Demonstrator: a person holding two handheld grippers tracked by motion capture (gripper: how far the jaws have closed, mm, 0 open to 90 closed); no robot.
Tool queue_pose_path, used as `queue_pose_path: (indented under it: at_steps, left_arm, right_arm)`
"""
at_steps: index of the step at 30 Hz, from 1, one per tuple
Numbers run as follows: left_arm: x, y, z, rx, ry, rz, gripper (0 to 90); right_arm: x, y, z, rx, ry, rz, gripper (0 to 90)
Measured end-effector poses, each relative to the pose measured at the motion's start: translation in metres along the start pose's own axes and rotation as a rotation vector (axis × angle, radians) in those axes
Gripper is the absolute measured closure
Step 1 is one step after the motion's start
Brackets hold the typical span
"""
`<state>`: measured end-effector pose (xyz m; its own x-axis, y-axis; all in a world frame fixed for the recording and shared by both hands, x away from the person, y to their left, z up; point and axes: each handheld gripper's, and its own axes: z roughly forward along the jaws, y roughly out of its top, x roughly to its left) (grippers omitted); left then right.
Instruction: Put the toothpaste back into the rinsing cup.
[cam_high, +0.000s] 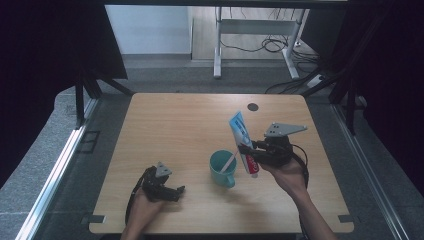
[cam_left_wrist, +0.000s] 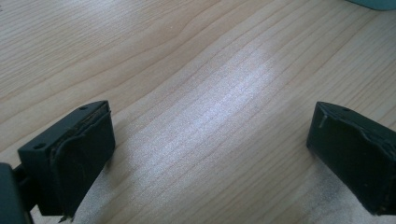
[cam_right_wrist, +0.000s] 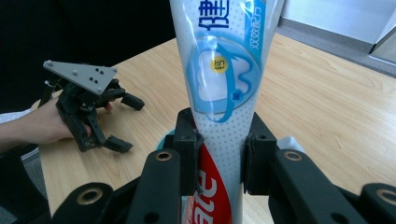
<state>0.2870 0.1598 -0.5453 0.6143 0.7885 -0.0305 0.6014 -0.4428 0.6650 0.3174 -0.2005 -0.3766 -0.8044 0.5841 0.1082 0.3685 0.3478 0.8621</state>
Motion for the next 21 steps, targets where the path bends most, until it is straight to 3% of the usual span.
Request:
queue_pose_path:
  at_steps: [21]
  left_arm:
    - [0.0,0.0,0.0,0.001,0.0,0.001,1.0]
  right_arm:
    - [0.007,0.021,0.025,-0.016,0.0,-0.02,71.2]
